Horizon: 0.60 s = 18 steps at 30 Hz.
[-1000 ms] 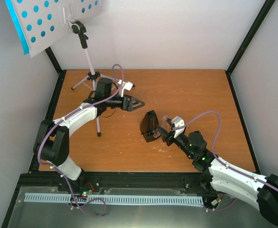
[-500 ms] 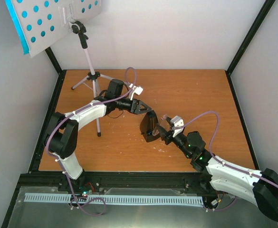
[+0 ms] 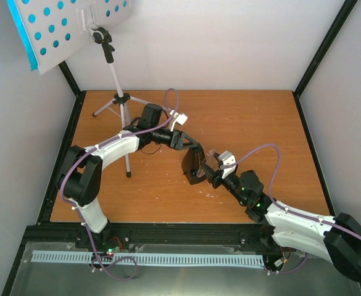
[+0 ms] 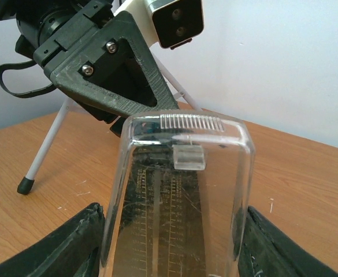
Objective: Pack up the instrument practice props
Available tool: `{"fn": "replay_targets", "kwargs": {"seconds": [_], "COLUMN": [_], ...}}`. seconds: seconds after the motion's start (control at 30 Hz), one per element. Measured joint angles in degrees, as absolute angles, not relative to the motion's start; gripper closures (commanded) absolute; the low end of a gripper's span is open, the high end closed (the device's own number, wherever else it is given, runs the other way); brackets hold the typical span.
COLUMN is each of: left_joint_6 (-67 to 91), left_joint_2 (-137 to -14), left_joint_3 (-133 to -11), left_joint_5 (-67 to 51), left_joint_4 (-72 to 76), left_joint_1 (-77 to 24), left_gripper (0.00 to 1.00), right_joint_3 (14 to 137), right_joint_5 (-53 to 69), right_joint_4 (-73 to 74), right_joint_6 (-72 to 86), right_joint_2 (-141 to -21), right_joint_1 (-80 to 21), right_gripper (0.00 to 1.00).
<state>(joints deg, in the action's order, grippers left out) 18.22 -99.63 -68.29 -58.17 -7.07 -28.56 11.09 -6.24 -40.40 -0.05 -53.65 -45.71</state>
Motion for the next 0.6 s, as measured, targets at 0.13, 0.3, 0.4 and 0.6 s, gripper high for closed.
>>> {"fn": "replay_targets", "kwargs": {"seconds": [0.13, 0.3, 0.4, 0.6], "left_joint_6": [18.22, 18.20, 18.15, 18.02], "left_joint_2": [-99.70, -99.81, -99.81, -99.81], "left_joint_3": [-68.29, -68.29, -68.29, -68.29], "left_joint_5": [-58.30, -58.41, -58.43, -58.41], "left_joint_4": [-7.07, -7.07, -7.07, -7.07], "left_joint_1": [-28.67, -28.71, -28.73, -28.77], "left_gripper": [0.43, 0.46, 0.46, 0.46], "right_joint_3": [11.07, 11.09, 11.09, 11.09], "right_joint_5": [-8.25, -11.94, -14.46, -19.20], "right_joint_4": [-42.28, -43.62, -44.18, -46.76], "right_joint_6": [-0.91, -1.06, -1.06, -0.19], "right_joint_2": [-55.37, -58.67, -60.12, -61.80], "right_joint_1": [-47.53, -49.43, -50.81, -53.65], "right_gripper": [0.49, 0.49, 0.49, 0.49]}}
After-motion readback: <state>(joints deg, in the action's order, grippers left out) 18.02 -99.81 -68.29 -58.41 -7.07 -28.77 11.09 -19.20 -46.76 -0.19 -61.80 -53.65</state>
